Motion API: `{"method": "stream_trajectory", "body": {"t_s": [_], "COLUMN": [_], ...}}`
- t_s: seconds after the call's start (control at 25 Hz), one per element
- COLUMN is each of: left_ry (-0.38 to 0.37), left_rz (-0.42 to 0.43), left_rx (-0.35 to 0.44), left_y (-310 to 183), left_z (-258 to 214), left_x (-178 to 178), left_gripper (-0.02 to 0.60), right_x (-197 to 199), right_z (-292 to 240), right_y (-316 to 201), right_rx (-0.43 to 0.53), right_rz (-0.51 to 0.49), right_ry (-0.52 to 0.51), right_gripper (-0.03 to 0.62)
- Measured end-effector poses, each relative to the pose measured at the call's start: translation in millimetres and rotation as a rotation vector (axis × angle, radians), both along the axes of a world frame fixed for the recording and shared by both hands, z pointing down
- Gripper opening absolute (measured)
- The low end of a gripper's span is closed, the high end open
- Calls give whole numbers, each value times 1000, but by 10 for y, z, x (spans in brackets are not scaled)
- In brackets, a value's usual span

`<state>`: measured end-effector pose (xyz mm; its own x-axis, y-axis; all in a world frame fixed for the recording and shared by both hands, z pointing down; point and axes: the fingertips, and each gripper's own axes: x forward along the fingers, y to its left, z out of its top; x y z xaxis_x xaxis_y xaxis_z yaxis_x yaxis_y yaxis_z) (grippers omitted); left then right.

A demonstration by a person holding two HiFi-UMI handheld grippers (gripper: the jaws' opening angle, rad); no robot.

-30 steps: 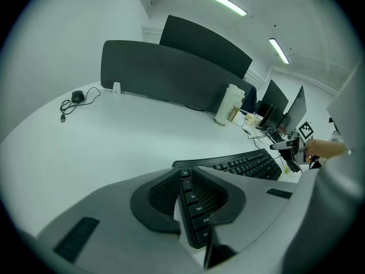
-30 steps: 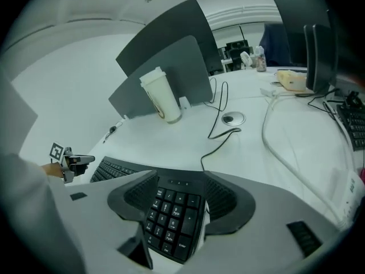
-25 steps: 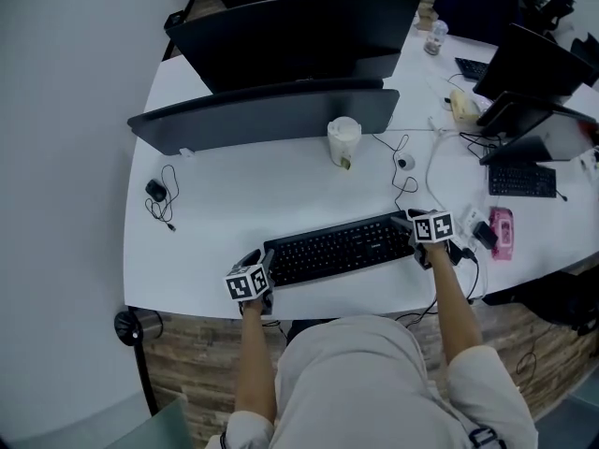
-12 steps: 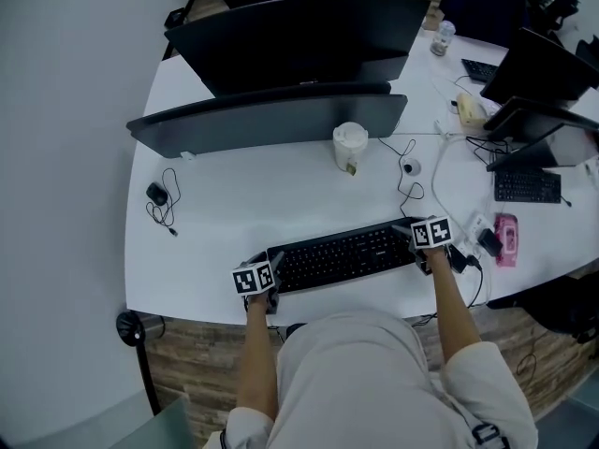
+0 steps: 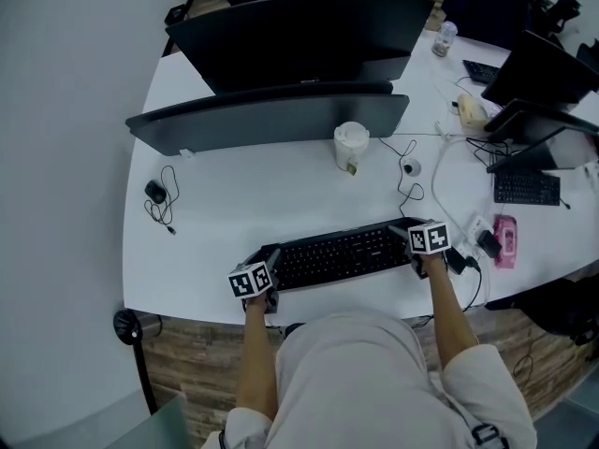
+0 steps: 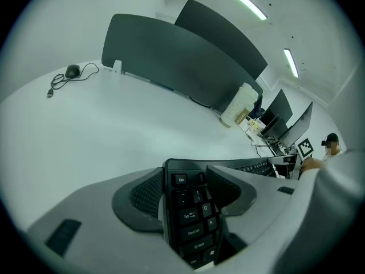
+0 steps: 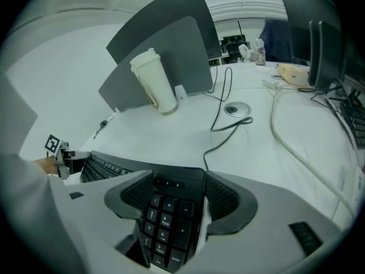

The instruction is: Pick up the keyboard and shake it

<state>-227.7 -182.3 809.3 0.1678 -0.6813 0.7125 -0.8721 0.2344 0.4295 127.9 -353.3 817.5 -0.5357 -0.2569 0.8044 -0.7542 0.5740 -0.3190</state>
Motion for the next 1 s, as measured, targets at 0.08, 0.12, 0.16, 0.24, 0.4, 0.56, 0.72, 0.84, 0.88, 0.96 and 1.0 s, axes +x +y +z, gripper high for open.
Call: {"method": "stream_trajectory", "body": {"t_s": [0.08, 0.12, 0.16, 0.24, 0.4, 0.56, 0.72, 0.84, 0.88, 0.96, 1.0], "left_ry": [-7, -12, -17, -34, -70, -105, -134, -163, -172, -194, -212], "left_rz": [6, 13, 21, 35, 49, 62, 94, 125, 140, 184, 215], "left_rx": [31, 46, 59, 82, 124, 166, 199, 229, 238, 249, 250], "left_y": [-13, -27, -43, -71, -130, -168, -123, -61, -37, 24, 57], "left_z": [-86, -128, -172, -264, -451, -630, -721, -750, -754, -764, -769], "left_x": [-61, -94, -130, -206, -314, -392, -403, -411, -403, -381, -370], "left_gripper": [242, 242, 242, 242, 242, 244, 244, 244, 244, 244, 244], "right_x": [-71, -113, -160, -261, -430, -511, -512, -498, -485, -443, -417], "right_z": [-96, -153, -214, -347, -609, -794, -892, -920, -924, -934, -944], "right_y": [-25, -47, -72, -121, -189, -205, -134, -38, -14, 30, 51], "right_rx": [24, 36, 48, 77, 141, 197, 234, 264, 280, 308, 318], "right_rz": [-10, -16, -23, -40, -90, -115, -168, -222, -240, -268, -279], "right_ry": [-25, -39, -53, -79, -113, -133, -125, -110, -100, -84, -81], "right_gripper": [296, 295, 295, 295, 295, 295, 295, 293, 293, 282, 270]}}
